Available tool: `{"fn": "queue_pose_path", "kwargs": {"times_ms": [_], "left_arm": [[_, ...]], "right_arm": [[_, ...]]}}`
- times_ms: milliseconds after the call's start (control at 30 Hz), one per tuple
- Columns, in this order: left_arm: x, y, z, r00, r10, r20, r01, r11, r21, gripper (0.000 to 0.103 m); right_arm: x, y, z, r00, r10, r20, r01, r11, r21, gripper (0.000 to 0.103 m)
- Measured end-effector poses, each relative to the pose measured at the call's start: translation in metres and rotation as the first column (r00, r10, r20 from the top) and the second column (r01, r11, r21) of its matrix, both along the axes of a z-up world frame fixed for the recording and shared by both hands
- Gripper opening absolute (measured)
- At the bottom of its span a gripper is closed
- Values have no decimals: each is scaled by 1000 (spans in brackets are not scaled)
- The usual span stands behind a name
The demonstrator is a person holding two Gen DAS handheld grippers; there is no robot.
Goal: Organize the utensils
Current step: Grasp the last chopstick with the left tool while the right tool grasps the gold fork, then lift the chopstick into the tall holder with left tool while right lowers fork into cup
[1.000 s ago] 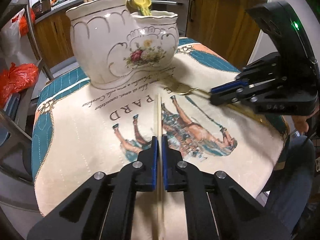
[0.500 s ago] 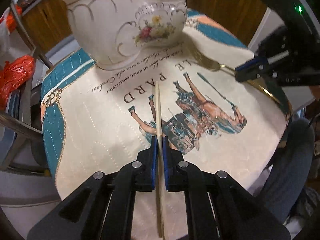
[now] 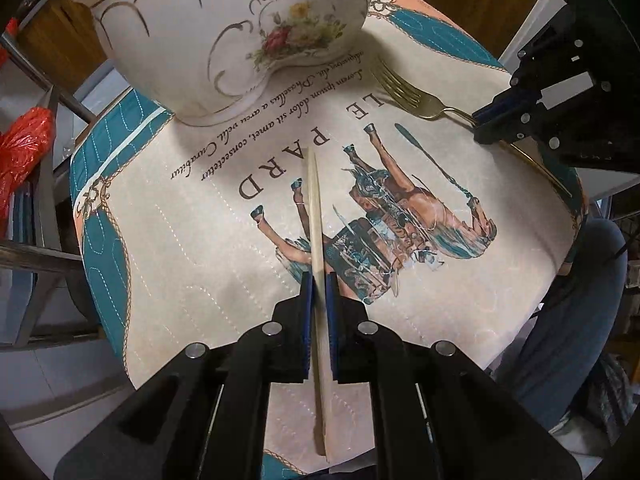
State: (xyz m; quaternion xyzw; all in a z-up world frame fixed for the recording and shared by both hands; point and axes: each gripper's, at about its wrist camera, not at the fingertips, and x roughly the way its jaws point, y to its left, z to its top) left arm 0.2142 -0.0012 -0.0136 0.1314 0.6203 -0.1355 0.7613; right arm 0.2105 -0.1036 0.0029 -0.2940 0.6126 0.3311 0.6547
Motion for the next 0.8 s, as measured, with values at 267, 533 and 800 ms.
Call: {"fn": "queue_pose_path", "kwargs": {"times_ms": [267, 533, 800], "left_arm": [[-19, -4, 1, 991, 33, 131, -29, 999, -27, 5], [-46, 10, 23, 943, 105, 317, -58, 987, -152, 5], [-58, 31, 64, 860, 184, 476, -37, 953, -301, 5]], "right_arm": [[-33, -11, 7, 990, -24, 139, 10, 995, 99, 7], [-52, -44, 38, 971, -103, 214, 28, 944, 328, 7], [-58, -81, 72, 924, -208, 321, -2, 837, 548, 7]]}}
